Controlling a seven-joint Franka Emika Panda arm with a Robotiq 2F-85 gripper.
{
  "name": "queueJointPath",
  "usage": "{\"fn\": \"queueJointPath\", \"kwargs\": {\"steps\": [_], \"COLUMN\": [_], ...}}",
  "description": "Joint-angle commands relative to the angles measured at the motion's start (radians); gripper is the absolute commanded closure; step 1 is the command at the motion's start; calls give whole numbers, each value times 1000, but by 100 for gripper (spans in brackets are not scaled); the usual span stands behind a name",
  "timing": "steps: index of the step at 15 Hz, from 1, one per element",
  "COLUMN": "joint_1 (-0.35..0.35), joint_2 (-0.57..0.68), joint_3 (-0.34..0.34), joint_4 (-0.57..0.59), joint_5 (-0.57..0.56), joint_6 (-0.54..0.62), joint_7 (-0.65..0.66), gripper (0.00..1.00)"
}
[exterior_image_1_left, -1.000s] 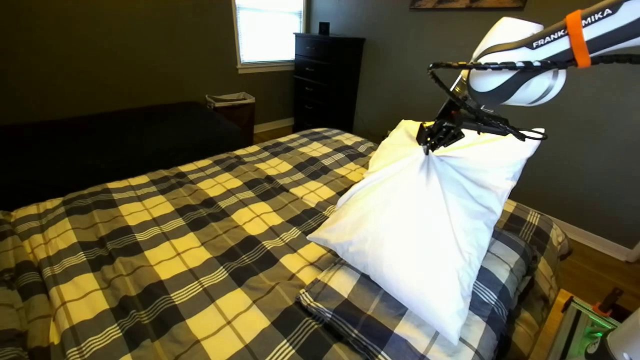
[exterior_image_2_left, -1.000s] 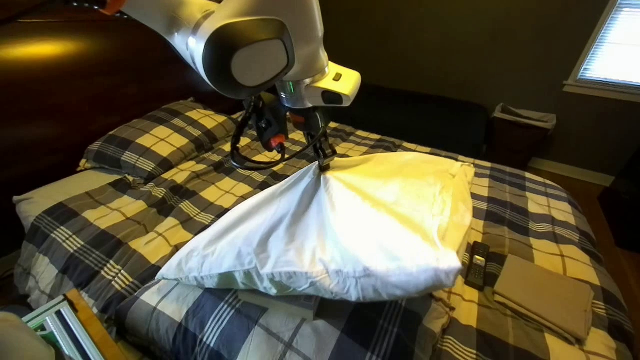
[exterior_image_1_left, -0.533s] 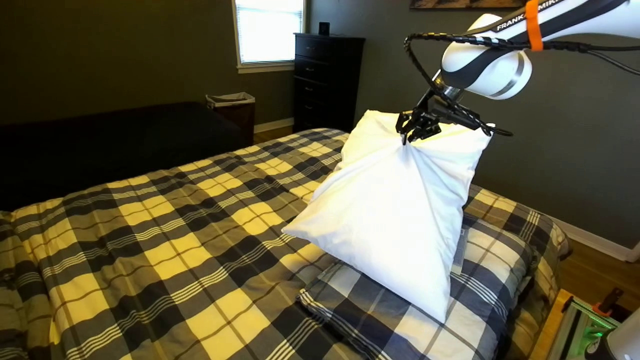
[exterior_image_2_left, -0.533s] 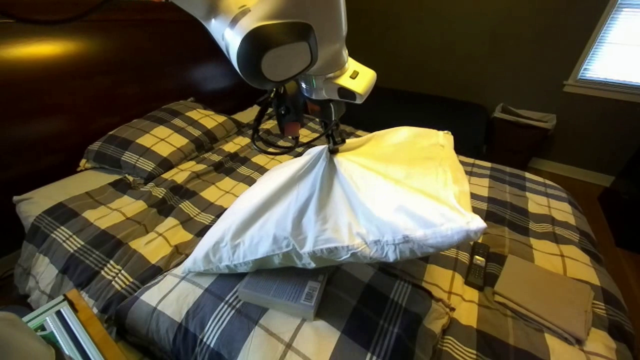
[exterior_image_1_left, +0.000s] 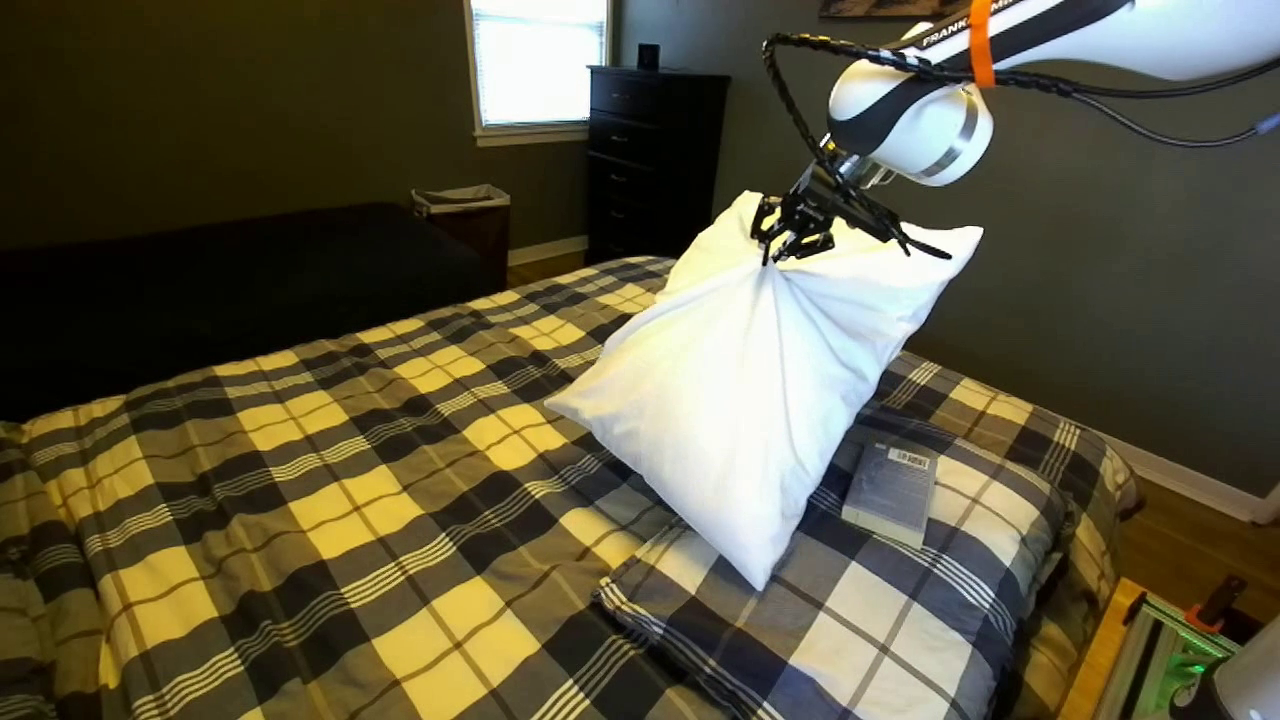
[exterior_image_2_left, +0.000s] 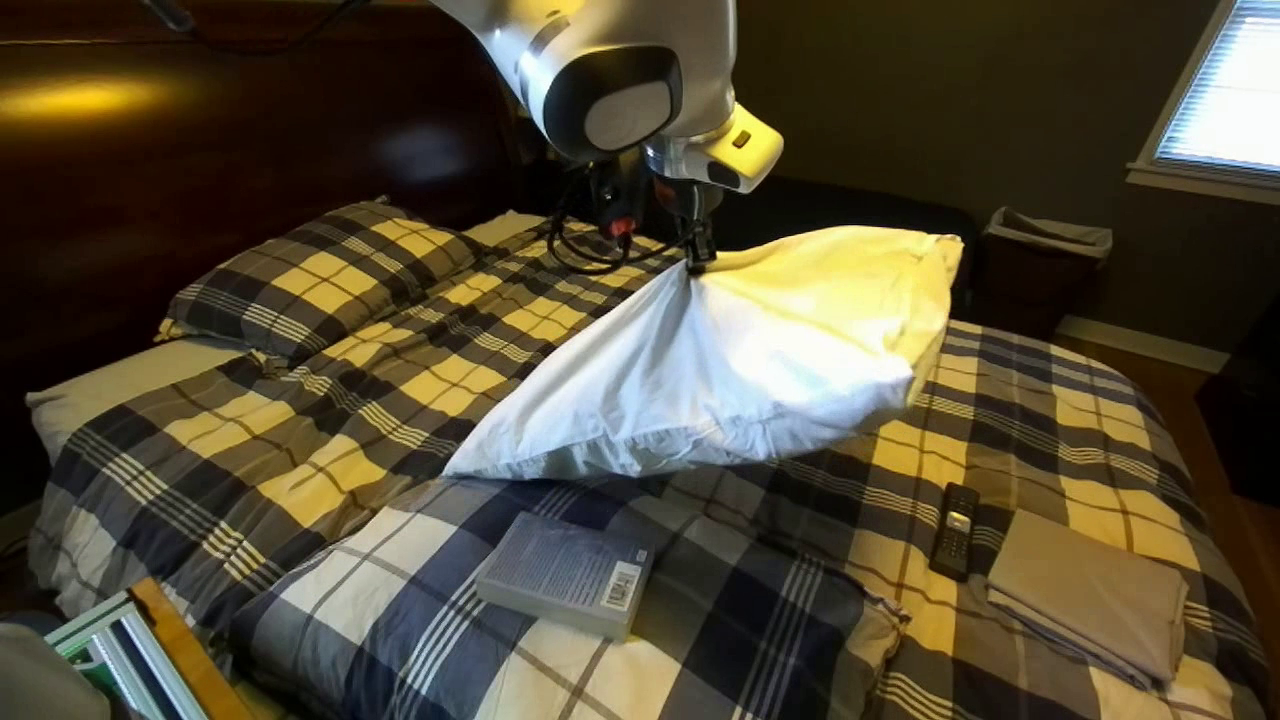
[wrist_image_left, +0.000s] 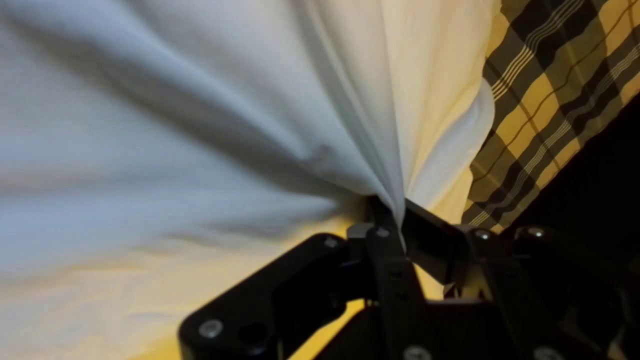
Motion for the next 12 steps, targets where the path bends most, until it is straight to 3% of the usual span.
{"fn": "queueJointPath", "kwargs": {"steps": [1, 12], "joint_1": [8, 8], "joint_2": [93, 336], "joint_3": [10, 39], "joint_4": [119, 314], "joint_5": [50, -28], "joint_6": [39, 111], "joint_7": [69, -45], "gripper": [98, 98]}}
